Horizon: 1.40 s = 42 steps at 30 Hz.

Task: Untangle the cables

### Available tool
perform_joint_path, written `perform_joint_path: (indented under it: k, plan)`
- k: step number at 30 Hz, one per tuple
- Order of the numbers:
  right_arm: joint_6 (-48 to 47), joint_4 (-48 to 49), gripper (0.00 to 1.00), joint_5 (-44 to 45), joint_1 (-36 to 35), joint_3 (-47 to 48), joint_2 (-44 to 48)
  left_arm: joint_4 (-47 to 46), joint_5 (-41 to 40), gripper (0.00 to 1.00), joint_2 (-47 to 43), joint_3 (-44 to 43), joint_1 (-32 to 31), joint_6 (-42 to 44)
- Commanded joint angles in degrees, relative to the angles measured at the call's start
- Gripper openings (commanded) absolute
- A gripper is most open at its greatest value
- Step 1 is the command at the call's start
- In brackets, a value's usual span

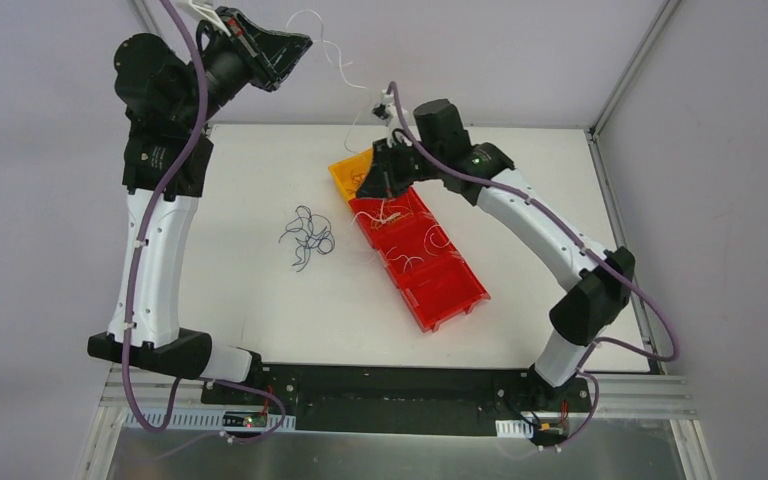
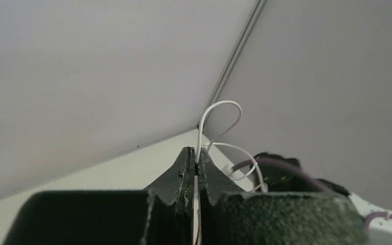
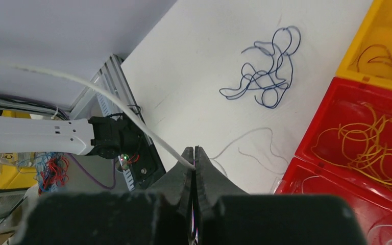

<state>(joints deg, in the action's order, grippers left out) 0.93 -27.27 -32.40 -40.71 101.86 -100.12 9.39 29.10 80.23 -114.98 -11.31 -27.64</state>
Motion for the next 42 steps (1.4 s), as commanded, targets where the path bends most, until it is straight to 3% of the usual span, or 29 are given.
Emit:
perform_joint_path:
  k: [1, 10, 20, 28, 37, 42]
  plan:
    - [0.22, 3.97, 0.0, -1.92, 3.76, 1.23, 8.05, -2.05, 3.53, 0.0, -1.06, 3.49, -1.33, 0.7]
    - [1.5, 4.25, 0.0, -6.44, 10.96, -2.75, 9.7, -4.22, 7.03, 0.0, 0.68, 5.69, -3.99, 3.16]
    - [18.8, 15.61, 0.0, -20.28, 14.54, -2.15, 11.12, -5.65, 9.28, 0.0, 3.97, 3.57, -5.37, 3.64]
    - [22.12, 17.14, 0.0, -21.07, 17.04, -2.2, 11.79, -5.67, 11.44, 0.0, 2.88, 6.14, -5.48, 5.8]
    - [47.81, 41.62, 0.0, -27.83, 17.23, -5.27, 12.51, -5.49, 11.95, 0.0, 3.89, 4.84, -5.48, 7.34]
    - [48.92, 42.94, 0.0, -28.01, 18.02, -5.0, 12.82, -5.32, 12.04, 0.0, 4.01, 5.08, -5.48, 7.49]
